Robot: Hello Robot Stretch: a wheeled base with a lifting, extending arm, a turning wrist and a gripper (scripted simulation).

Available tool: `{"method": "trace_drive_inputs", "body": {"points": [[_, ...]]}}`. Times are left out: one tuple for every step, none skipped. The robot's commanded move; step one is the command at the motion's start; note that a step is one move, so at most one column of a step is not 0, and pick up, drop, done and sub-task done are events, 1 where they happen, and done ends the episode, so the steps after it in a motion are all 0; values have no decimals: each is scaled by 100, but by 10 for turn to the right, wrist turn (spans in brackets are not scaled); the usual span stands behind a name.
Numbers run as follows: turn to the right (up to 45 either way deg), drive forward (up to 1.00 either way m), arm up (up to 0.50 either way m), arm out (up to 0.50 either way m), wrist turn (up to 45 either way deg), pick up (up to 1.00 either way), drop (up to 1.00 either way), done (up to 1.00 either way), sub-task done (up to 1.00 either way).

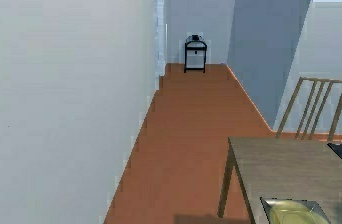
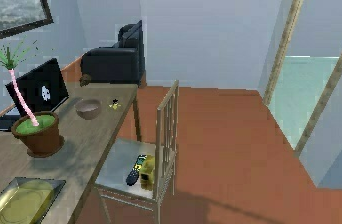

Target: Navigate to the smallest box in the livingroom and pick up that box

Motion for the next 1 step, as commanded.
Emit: {"method": "trace_drive_inputs", "body": {"points": [[0, 0, 0, 36, 0, 0, 0, 0, 0]]}}
